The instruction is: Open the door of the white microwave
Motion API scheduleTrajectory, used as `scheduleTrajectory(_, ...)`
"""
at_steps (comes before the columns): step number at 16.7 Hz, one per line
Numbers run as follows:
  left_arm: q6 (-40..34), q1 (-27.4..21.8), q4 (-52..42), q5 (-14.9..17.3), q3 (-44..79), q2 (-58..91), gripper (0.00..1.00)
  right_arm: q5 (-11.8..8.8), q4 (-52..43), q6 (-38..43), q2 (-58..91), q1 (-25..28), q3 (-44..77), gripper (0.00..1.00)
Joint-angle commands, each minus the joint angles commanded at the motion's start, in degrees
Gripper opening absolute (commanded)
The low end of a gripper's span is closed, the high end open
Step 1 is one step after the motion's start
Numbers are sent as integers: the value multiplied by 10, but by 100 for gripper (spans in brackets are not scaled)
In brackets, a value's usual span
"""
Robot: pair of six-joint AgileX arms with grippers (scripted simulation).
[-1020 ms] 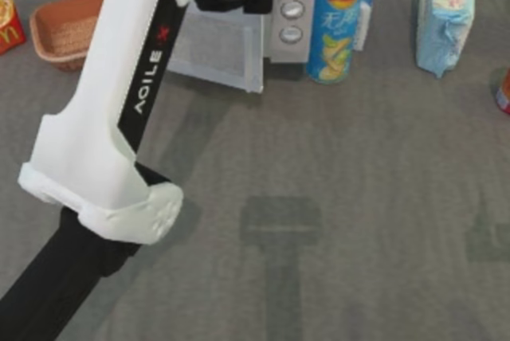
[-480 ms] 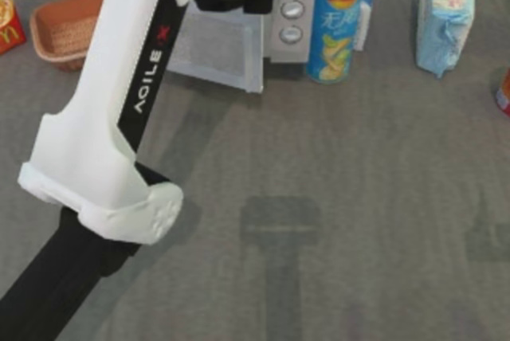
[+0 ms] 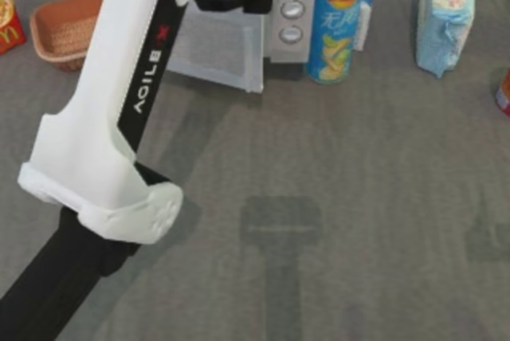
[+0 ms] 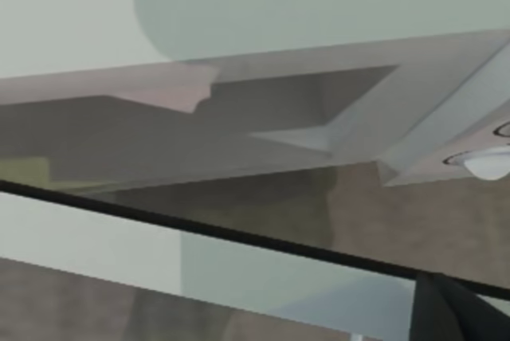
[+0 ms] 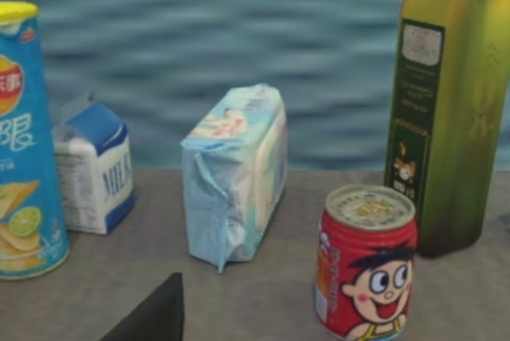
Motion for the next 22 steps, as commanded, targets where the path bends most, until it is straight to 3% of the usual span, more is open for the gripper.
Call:
scheduleTrajectory(8,7,3,15,-5,-1,-50,0,0,0,0,0,0,0,100)
scheduleTrajectory(17,95,15,-72,52,132,43,0,0,0,0,0,0,0,100)
scheduleTrajectory(22,97,16,-74,54,135,45,0,0,0,0,0,0,0,100)
